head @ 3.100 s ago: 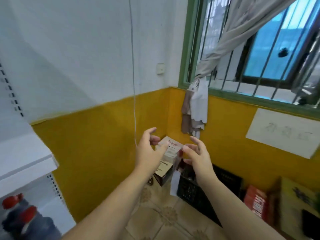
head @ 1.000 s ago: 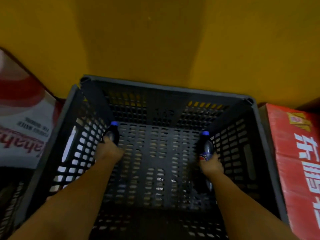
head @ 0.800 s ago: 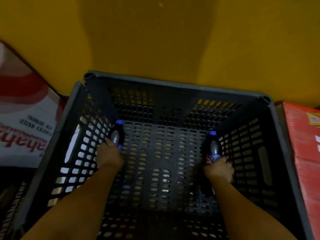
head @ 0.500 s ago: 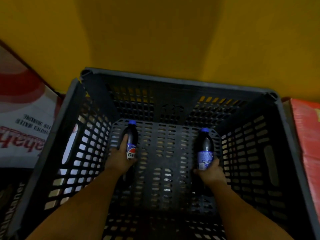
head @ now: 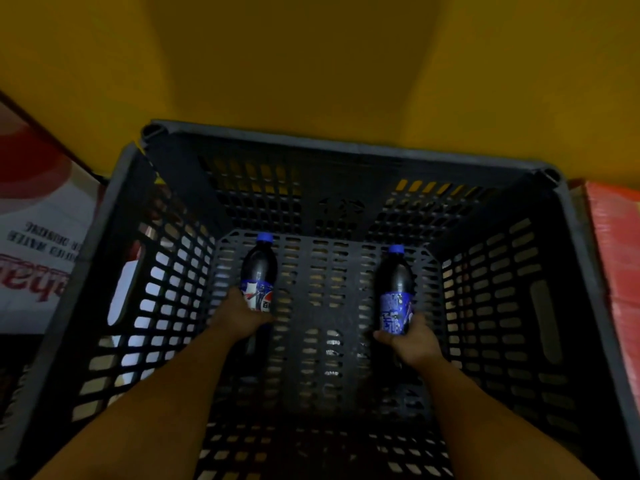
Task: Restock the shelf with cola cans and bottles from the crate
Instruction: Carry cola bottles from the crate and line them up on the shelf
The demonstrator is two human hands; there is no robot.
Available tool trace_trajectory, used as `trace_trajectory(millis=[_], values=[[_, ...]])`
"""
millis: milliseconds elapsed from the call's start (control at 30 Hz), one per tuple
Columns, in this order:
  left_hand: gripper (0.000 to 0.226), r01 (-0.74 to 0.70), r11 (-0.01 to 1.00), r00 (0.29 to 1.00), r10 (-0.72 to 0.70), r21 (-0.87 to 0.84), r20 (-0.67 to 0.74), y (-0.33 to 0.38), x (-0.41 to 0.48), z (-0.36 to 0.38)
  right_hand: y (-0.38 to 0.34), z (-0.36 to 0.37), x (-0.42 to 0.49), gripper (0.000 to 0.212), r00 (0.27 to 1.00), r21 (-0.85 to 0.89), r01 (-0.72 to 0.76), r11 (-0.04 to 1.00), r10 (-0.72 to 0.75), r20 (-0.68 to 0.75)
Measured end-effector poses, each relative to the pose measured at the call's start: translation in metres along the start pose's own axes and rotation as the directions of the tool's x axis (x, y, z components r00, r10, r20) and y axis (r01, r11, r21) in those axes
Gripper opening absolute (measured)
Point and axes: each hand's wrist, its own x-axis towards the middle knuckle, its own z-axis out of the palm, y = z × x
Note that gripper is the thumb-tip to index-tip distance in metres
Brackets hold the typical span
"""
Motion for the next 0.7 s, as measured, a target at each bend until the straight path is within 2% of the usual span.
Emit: trace_trajectory(millis=[100,167,233,300,333,400,467,600,700], values=[[0.090,0.042,0.998,0.993,-0.046,-0.042,-0.113,0.001,0.001,-0.003,-0.002,-0.001,-0.002,0.079,1.000,-0.003,0.005,1.000,-0.005,0.013],[0.085,0.065,0.993,0.982,-0.047,0.094,-0.181,0.003,-0.002,-0.006,-0.003,0.001,-0.005,0.081,0.999,-0.006,0.022,1.000,-0.021,0.028],[0.074,0.051,0.988,0.976,-0.017,0.148,-0.219,0.005,-0.005,-0.006,-0.004,0.004,-0.007,0.068,0.998,0.004,0.050,0.999,-0.050,0.022],[0.074,0.040,0.991,0.967,-0.006,0.128,-0.254,0.004,-0.006,-0.004,-0.007,0.005,-0.010,0.052,0.996,0.048,0.082,0.995,-0.084,0.033],[0.076,0.032,0.991,0.962,0.005,0.132,-0.272,0.003,-0.006,-0.004,-0.009,0.006,-0.011,0.051,0.993,0.070,0.097,0.993,-0.101,0.059],[0.081,0.030,0.986,0.967,0.013,0.165,-0.254,0.001,-0.006,-0.006,-0.010,0.010,-0.011,0.057,0.984,0.074,0.099,0.992,-0.109,0.139],[0.091,0.036,0.980,0.978,0.005,0.194,-0.210,-0.002,-0.004,-0.010,-0.012,0.014,-0.012,0.057,0.978,0.008,0.101,0.995,-0.101,0.181],[0.114,0.030,0.965,0.993,0.000,0.261,-0.116,-0.006,-0.003,-0.010,-0.020,0.021,-0.012,0.074,0.982,-0.083,0.125,0.989,-0.111,0.155],[0.119,0.038,0.966,0.995,-0.012,0.254,-0.103,-0.004,-0.003,-0.008,-0.032,0.031,-0.015,0.086,0.981,-0.049,0.099,0.994,-0.089,0.170]])
